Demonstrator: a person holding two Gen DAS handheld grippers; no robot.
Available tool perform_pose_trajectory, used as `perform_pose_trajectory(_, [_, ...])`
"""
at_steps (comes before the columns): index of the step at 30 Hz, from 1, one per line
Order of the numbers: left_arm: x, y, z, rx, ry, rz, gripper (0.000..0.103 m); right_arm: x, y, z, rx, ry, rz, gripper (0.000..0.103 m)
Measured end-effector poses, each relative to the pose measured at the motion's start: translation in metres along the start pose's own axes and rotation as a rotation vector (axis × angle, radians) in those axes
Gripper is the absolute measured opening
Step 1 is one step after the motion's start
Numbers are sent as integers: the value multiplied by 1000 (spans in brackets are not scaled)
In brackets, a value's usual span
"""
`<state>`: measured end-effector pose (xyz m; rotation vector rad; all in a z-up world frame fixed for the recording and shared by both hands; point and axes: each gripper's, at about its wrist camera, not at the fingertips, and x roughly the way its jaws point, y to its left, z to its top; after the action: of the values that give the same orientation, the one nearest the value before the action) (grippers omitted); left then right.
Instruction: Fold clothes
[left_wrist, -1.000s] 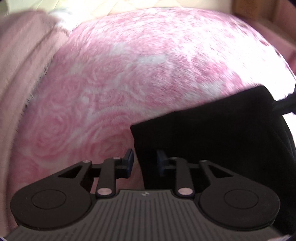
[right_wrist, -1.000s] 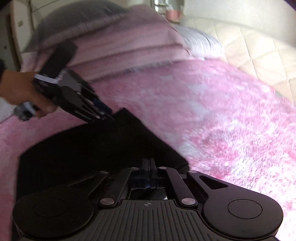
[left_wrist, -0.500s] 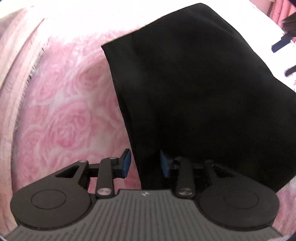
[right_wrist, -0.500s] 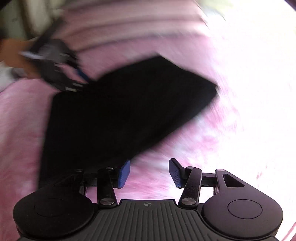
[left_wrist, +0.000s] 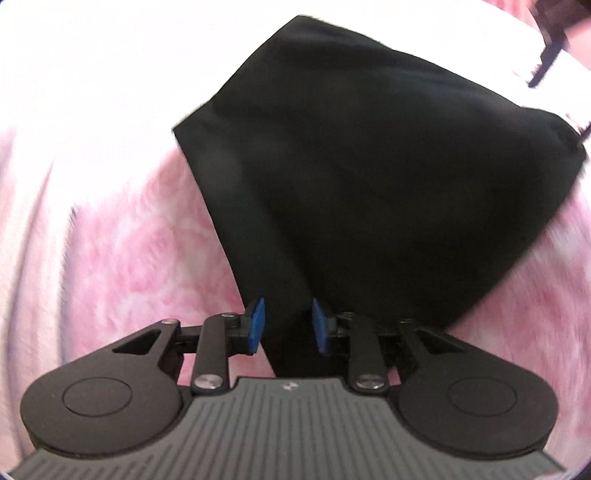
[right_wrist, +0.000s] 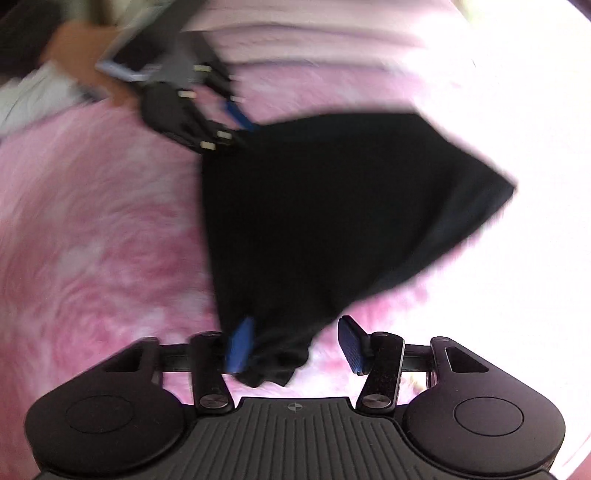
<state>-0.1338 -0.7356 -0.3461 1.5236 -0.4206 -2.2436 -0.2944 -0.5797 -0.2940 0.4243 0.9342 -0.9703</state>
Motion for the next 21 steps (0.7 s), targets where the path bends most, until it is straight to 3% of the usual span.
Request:
perform_pose_trajectory(3, [-24,-32,-17,221,-54,56,54,-3,49,4,-170,-29,-18,53])
perform_pose_trajectory(6, [-22,-66,-30,427,-47,87,55,28,78,7,-307,-7,-86,54])
perform_pose_trajectory(9, [-1,-86,-38,597,-30,160,55,65,87,1,-435,59,-195,54])
perform_pose_trajectory(11, [10,-97,-45,694,-31,213,54,77,91,-6,-533,58,-253,53])
perform_pose_trajectory(12, [15,-100,-48,728,-31,233,47,77,88,-8,-547,46,-254,50])
perform_pose_trajectory(13, [18,-104,-49,746,-17,240,40,75,82,-9,-540,37,-243,32])
perform_pose_trajectory(14, [19,-106,-47,740,-2,237,32,71,75,-9,-540,23,-220,29])
perform_pose_trajectory(16, [11,-104,-36,662,3,216,23,59,62,-10,-561,-15,-190,13])
perform_pose_trajectory(19, [-17,-106,-10,556,-26,187,16,18,32,-12,-629,-36,-207,11])
perform_pose_trajectory(21, [-41,-117,16,508,-56,130,15,-5,4,-11,-627,-26,-237,11])
